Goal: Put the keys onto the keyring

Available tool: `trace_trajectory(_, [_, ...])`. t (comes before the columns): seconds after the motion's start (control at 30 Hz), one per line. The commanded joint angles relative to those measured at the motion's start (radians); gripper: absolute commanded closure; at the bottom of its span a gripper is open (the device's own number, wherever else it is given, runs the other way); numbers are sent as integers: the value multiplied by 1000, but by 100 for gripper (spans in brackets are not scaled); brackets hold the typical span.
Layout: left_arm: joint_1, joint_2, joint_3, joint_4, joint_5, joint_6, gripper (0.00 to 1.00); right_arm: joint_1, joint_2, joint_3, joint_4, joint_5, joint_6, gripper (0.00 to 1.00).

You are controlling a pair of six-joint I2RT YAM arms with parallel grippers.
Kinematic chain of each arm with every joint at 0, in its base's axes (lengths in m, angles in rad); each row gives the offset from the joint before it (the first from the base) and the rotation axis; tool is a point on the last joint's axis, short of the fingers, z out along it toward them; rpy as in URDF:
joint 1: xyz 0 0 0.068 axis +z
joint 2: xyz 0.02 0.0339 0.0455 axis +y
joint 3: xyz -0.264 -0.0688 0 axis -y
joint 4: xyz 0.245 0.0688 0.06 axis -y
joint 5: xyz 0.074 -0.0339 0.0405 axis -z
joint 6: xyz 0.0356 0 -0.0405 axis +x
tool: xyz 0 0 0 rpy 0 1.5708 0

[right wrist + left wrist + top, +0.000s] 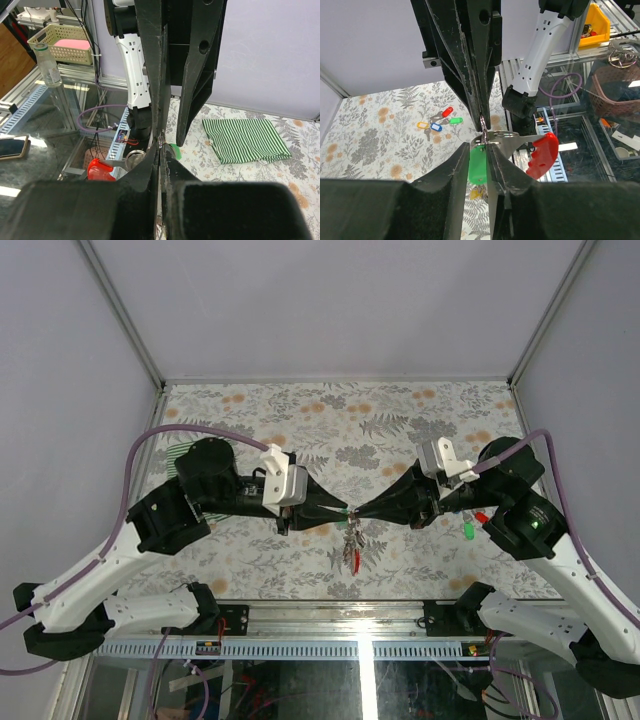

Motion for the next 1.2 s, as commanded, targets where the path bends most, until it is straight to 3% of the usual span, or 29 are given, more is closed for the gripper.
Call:
trace_trajectory(0.0, [-3,6,14,41,23,-3,83,8,-19,34,85,0,13,100])
trace_trajectory(0.17, [-3,-3,12,41,19,-3,100,7,-32,27,90,18,14,100])
trace_trajectory(0.33, [-3,-7,8,42,5,-5,100,7,-59,-3,160,60,55,100])
trace_trajectory(0.8, [-5,-13,-39,138,-14,-43,100,8,-107,-153,562,192,282,100])
trace_trajectory(1.17, [-4,-38,-112,280,-22,-115,100,7,-129,-239,765,305,380,100])
